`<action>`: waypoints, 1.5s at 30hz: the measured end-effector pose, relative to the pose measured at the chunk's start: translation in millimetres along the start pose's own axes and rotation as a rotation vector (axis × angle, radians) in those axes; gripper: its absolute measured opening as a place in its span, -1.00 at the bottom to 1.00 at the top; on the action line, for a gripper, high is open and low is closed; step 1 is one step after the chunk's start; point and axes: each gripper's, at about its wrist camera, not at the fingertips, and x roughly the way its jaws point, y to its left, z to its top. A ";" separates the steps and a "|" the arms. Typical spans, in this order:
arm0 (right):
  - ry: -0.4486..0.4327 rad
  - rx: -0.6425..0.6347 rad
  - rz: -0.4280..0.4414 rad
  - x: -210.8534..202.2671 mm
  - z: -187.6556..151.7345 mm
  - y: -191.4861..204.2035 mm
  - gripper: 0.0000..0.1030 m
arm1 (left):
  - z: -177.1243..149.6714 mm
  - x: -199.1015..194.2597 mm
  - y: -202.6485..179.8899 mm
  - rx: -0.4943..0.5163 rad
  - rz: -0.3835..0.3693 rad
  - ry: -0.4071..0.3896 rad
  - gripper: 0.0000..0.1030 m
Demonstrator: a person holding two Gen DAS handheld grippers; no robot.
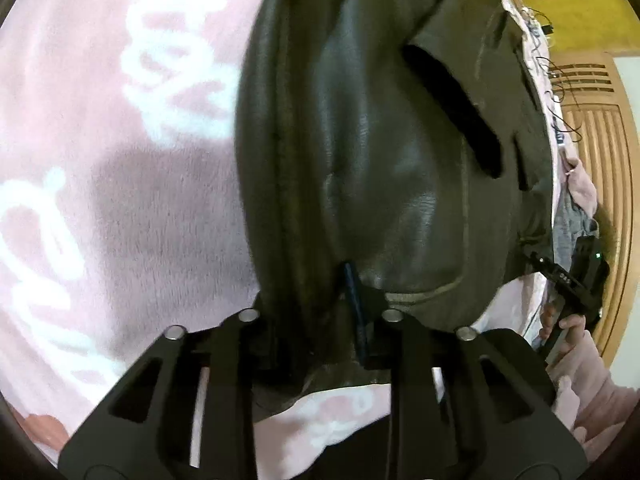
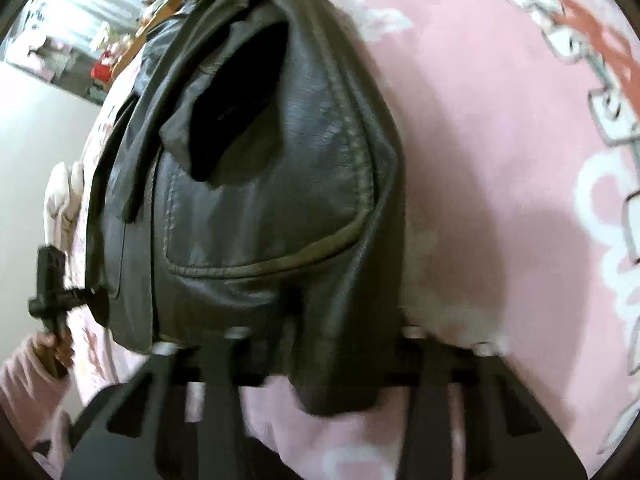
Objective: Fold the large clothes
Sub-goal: 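Close the left tool on the jacket hem and lift it toward the collar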
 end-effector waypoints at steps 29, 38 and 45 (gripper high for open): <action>-0.131 0.272 0.423 -172.9 -22.0 68.2 -0.91 | -72.5 -157.6 -83.8 0.083 -0.289 -0.237 -0.91; -0.158 0.365 0.526 -240.9 -83.4 53.6 -0.91 | -143.3 -210.7 -81.1 0.036 -0.387 -0.336 -0.91; -0.287 0.415 0.601 -252.6 -32.6 24.6 -0.90 | -87.8 -237.0 -77.9 0.061 -0.414 -0.476 -0.91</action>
